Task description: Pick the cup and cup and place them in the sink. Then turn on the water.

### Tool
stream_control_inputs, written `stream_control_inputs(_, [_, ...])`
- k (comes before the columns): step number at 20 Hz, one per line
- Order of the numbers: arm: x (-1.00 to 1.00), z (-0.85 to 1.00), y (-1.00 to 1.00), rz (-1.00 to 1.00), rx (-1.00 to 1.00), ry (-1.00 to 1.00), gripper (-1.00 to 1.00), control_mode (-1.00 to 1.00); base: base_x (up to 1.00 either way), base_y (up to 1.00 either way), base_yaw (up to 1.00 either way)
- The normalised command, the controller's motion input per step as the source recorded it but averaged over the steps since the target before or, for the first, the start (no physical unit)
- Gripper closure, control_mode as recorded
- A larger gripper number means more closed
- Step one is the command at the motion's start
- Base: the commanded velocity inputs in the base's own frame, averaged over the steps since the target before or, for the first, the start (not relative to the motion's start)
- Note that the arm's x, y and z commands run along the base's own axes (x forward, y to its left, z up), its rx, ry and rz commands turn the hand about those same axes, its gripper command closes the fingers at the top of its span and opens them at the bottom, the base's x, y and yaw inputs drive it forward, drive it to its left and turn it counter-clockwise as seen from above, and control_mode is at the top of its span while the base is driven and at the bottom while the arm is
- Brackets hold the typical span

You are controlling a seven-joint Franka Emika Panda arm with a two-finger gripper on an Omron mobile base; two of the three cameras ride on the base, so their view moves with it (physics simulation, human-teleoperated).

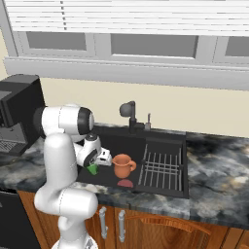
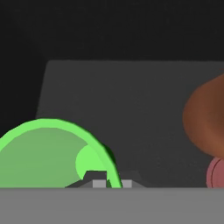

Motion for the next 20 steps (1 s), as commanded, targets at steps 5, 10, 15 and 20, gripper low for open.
stream_control_inputs(5, [0.11,-0.15,0.0,0.0,0.0,0.0,1.0,-1.0,0.0,0.0,0.0])
stream_control_inputs(10, [0.17,-0.1,0.0,0.0,0.0,0.0,1.0,-1.0,0.0,0.0,0.0])
stream_control_inputs(15, [0.2,-0.04,0.0,0.0,0.0,0.0,1.0,-1.0,0.0,0.0,0.0])
stream_control_inputs(20, [0.2,-0.04,0.0,0.0,0.0,0.0,1.0,-1.0,0.0,0.0,0.0])
